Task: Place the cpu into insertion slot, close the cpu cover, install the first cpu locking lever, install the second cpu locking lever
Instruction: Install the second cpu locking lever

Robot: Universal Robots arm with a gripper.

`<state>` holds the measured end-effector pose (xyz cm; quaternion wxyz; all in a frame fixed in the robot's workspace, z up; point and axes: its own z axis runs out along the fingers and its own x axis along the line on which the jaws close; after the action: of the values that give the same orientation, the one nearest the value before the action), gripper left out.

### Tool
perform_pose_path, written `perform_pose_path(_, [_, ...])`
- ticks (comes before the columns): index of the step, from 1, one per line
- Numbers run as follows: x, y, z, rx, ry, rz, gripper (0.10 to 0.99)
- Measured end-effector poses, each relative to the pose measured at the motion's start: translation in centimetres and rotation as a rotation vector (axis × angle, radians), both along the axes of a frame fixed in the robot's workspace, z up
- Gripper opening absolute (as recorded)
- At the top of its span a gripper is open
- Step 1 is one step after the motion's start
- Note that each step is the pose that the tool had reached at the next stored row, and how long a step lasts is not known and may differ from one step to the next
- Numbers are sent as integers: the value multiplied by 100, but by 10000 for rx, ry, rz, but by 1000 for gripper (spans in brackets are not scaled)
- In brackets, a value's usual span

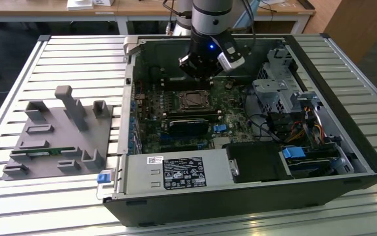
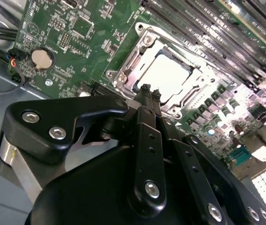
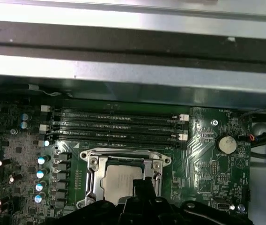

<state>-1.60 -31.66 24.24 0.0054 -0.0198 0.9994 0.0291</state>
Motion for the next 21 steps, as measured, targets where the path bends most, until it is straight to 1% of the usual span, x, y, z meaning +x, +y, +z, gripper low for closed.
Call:
perform_pose_path(2, [1,-14,0,16,85,0,106])
perform_pose_path(3, [3,-18,0,20,144,0,106])
perform_pose_path(4, [3,-25,0,18,177,1,106])
perform_pose_path(6, [2,-54,-3,19,183,-1,106])
perform_pose_path(12, [2,-188,-8,20,183,-1,106])
perform_pose_path(16, [2,-231,-9,19,184,-1,106])
perform_pose_path(21, [3,-302,-10,20,183,-1,106])
